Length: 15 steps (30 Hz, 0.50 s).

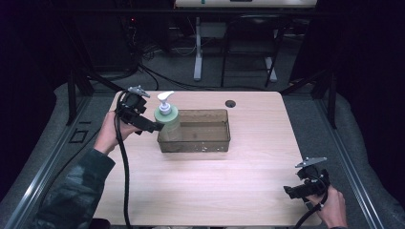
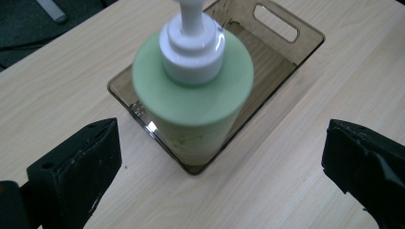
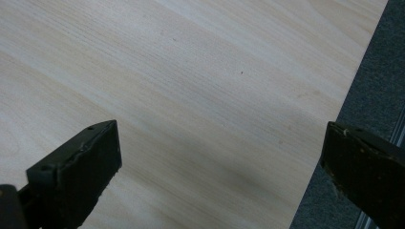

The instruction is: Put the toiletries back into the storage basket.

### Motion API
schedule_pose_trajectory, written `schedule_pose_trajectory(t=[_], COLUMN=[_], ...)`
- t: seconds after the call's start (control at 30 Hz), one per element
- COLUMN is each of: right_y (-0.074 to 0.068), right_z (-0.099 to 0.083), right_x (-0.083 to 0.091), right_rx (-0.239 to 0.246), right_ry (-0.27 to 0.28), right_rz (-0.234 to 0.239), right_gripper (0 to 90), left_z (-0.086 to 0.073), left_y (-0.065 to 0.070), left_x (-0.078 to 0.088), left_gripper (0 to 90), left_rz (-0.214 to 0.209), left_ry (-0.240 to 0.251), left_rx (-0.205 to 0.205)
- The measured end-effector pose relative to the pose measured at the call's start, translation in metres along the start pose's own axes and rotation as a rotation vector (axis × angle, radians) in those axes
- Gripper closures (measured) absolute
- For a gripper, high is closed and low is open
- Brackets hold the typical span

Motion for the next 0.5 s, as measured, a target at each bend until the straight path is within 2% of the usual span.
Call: schedule_pose_trajectory(t=[0.37, 0.5], right_y=[0.0, -0.001], right_z=[0.0, 0.0], right_x=[0.0, 0.0], right_rx=[-0.003, -0.003], right_ry=[0.002, -0.001], right_rz=[0.003, 0.006], right_gripper=[0.0, 0.0], left_z=[-0.03, -0.043], left_y=[0.003, 0.006], left_x=[-0.012, -0.019], left_gripper=[0.0, 0.0], left_rz=[0.002, -0.014], left_ry=[-0.012, -0.026], left_rx=[0.039, 0.056])
Point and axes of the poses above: each handheld gripper's, and its own axes: x roughly backward along the jaws, z roughly out of its top, y roughly to its right, the point moved 6 cm from there along -x, roughly forward along the jaws, and after that the axes turned 10 degrees about z, right-handed, at the moved point
